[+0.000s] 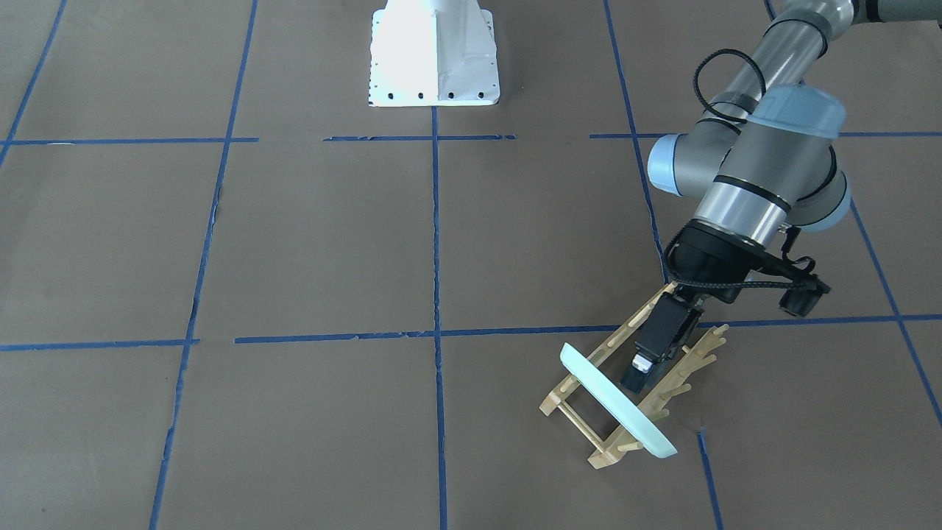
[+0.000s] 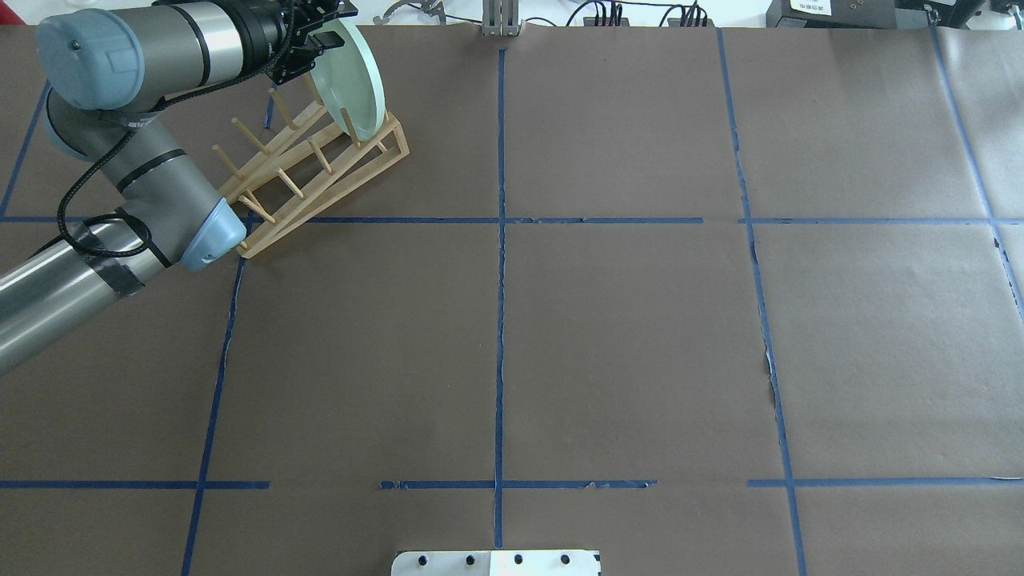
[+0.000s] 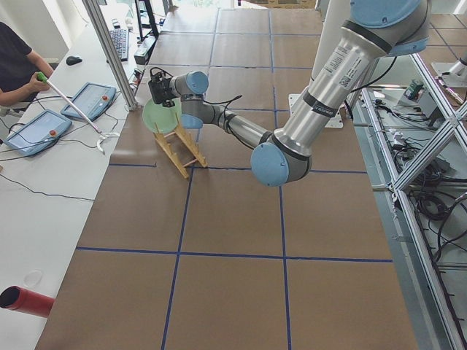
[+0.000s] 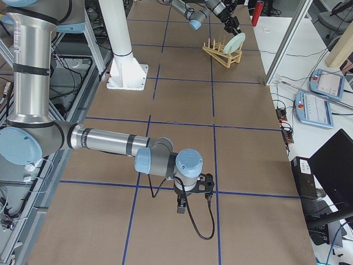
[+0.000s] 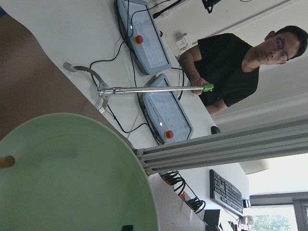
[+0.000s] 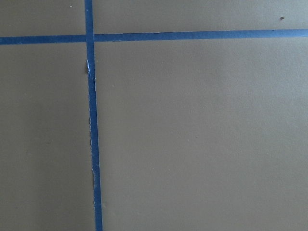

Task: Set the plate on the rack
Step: 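Open the left gripper and pull it back away from the plate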

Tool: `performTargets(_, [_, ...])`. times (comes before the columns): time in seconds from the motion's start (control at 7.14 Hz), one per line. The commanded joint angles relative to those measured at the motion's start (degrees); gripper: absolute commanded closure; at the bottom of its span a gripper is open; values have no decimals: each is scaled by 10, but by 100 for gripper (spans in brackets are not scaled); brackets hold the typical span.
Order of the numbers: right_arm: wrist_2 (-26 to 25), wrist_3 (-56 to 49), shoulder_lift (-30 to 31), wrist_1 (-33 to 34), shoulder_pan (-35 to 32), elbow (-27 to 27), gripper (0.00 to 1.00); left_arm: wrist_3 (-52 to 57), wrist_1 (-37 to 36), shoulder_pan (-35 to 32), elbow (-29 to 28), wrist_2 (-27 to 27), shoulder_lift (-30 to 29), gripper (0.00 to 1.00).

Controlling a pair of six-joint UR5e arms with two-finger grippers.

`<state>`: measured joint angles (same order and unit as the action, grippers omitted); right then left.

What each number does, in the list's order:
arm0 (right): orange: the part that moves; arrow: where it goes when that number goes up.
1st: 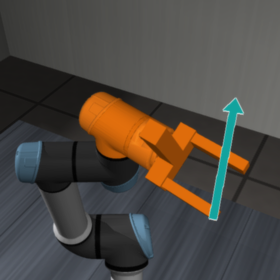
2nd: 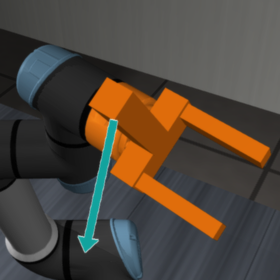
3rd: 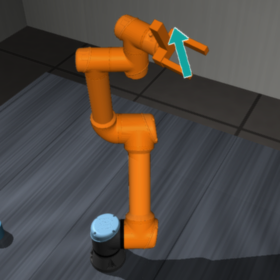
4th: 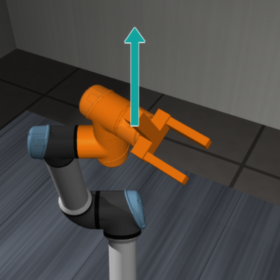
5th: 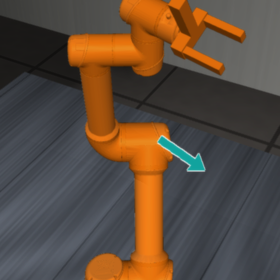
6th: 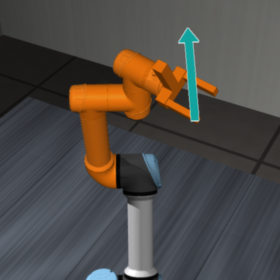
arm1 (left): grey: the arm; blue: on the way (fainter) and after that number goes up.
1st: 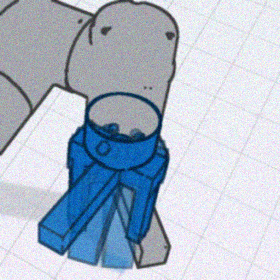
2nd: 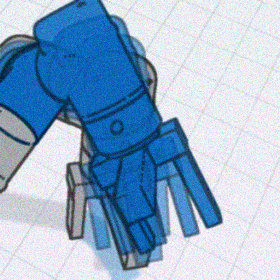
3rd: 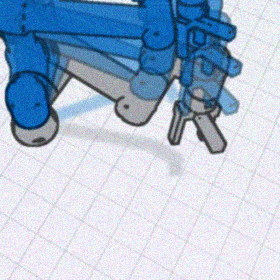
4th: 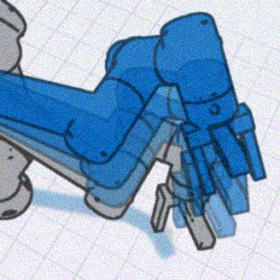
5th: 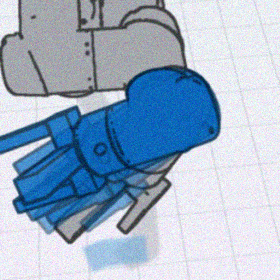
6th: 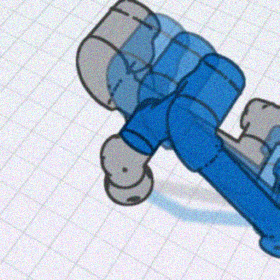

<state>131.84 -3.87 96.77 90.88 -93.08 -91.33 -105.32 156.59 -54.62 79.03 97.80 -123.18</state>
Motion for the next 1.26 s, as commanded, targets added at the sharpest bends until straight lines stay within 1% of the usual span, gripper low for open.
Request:
performTargets(0.0, [0, 0, 0, 0, 0, 0, 0, 131, -7, -59, 27, 101, 78, 0])
performTargets(0.14, [0, 0, 0, 0, 0, 0, 0, 187, -23, -82, 28, 160, 123, 0])
performTargets(0.42, [0, 0, 0, 0, 0, 0, 0, 393, -25, -145, 27, 247, 240, 0])
performTargets(0.56, [0, 0, 0, 0, 0, 0, 0, 504, -44, -179, 24, 280, 288, 0])
performTargets(0.7, [0, 0, 0, 0, 0, -1, 0, 654, -125, -229, 26, 321, 313, 0])
performTargets(0.84, [0, 0, 0, 0, 0, 0, 0, 789, -227, -279, 38, 337, 320, 0])
performTargets(0.98, [0, 0, 0, 0, 0, -1, 0, 905, -359, -308, 68, 335, 321, 0])
performTargets(1.12, [0, 0, 0, 0, 0, -1, 0, 1001, -486, -339, 114, 332, 320, 0])
